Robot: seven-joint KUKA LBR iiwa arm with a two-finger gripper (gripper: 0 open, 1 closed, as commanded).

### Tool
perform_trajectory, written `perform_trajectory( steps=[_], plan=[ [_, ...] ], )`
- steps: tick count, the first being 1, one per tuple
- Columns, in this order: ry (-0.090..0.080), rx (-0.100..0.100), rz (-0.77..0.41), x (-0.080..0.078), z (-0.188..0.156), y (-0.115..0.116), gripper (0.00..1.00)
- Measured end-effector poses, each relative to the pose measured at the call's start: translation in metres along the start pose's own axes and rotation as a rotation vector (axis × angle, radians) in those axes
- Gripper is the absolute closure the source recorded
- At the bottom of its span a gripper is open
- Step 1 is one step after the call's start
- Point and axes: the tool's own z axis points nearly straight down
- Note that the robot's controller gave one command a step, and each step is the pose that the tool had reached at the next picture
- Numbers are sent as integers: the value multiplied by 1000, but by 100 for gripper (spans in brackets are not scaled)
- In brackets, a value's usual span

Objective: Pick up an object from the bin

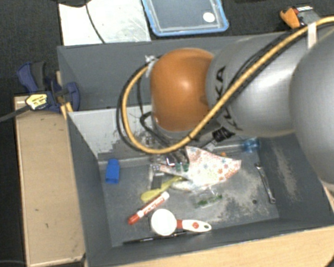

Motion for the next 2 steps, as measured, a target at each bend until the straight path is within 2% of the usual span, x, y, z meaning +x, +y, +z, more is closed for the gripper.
perform_trajectory(
  steps=[1,2],
  plan=[
    [0,0,-396,37,22,9,0],
    [0,-1,-547,59,20,12,0]
  ],
)
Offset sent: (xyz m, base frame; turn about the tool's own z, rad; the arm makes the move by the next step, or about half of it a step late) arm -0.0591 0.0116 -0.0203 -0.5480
